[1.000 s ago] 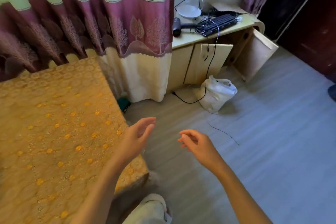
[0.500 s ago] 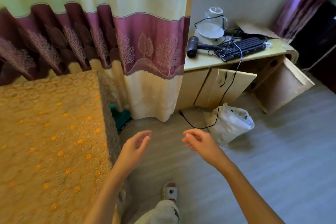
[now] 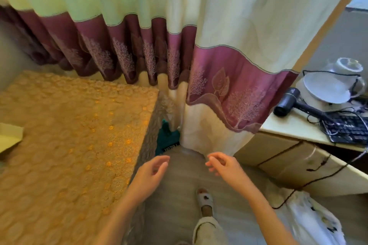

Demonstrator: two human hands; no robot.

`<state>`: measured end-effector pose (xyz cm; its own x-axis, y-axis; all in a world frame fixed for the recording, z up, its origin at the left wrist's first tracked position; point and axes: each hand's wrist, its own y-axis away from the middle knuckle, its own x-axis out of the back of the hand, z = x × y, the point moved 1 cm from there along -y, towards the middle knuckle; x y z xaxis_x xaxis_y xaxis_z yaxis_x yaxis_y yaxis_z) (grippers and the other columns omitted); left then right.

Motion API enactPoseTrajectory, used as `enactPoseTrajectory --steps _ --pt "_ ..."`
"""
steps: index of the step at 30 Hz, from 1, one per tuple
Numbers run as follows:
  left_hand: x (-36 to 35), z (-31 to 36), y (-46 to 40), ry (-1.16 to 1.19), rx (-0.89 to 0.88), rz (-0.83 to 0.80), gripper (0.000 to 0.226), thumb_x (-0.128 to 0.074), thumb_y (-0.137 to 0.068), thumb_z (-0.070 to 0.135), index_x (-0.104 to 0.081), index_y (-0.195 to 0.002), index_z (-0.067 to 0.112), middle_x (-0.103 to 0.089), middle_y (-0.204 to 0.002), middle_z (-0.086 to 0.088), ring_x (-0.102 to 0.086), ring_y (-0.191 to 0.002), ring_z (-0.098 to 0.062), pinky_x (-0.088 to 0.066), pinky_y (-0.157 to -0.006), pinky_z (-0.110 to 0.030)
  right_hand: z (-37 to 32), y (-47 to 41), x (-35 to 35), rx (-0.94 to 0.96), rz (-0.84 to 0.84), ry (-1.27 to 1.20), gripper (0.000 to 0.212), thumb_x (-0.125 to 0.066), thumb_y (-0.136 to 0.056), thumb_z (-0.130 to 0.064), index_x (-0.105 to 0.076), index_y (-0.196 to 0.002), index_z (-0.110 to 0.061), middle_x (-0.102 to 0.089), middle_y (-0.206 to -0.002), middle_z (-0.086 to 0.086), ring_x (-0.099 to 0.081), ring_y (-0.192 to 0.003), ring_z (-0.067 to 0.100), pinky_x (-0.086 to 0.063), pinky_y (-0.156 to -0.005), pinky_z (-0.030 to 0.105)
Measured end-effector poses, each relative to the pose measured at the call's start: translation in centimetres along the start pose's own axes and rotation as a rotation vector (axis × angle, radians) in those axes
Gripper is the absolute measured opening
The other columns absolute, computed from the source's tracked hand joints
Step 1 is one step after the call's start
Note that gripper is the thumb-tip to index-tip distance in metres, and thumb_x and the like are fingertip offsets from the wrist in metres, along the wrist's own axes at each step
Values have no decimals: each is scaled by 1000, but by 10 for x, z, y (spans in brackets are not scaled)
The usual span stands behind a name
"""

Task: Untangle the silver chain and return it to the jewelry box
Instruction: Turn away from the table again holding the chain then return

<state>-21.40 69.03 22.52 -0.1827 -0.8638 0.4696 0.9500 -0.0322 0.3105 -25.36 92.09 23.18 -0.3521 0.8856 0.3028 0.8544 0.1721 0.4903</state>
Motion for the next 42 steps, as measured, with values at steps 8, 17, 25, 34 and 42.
enactPoseTrajectory --steps 8,17,25,34,42 --pt "34 43 -68 124 159 315 28 -42 -95 35 -53 -120 33 -58 -120 12 -56 -108 -5 -44 -88 -21 -108 -128 33 228 -223 114 17 -45 -97 -19 -59 -105 -17 -67 -89 -3 -63 -79 8 -48 -67 14" --pt "88 10 -90 400 359 655 19 -44 -85 47 -53 -101 49 -62 -112 15 -58 -107 -12 -48 -92 -38 -182 -231 -40 275 -579 340 20 -44 -97 -26 -58 -110 -20 -67 -94 -6 -65 -88 12 -53 -82 32" --pt "177 -72 -139 514 484 761 24 -46 -94 27 -53 -118 29 -60 -115 9 -56 -109 -12 -46 -95 -32 -247 -317 -164 277 -722 523 20 -42 -97 -28 -57 -109 -22 -65 -91 -8 -62 -84 8 -51 -83 33" --pt "333 -188 -191 492 593 885 32 -47 -95 26 -51 -127 22 -56 -116 10 -50 -105 -4 -39 -79 -12 -344 -412 -335 335 -807 710 17 -42 -97 -27 -57 -103 -22 -67 -92 -3 -64 -84 12 -51 -81 35" --pt "418 -325 -249 89 635 875 52 -52 -93 27 -35 -140 16 -32 -148 -8 -25 -138 -23 -19 -112 -35 -391 -516 -508 469 -802 815 24 -45 -95 -17 -60 -110 -6 -65 -93 6 -62 -86 21 -51 -84 42"
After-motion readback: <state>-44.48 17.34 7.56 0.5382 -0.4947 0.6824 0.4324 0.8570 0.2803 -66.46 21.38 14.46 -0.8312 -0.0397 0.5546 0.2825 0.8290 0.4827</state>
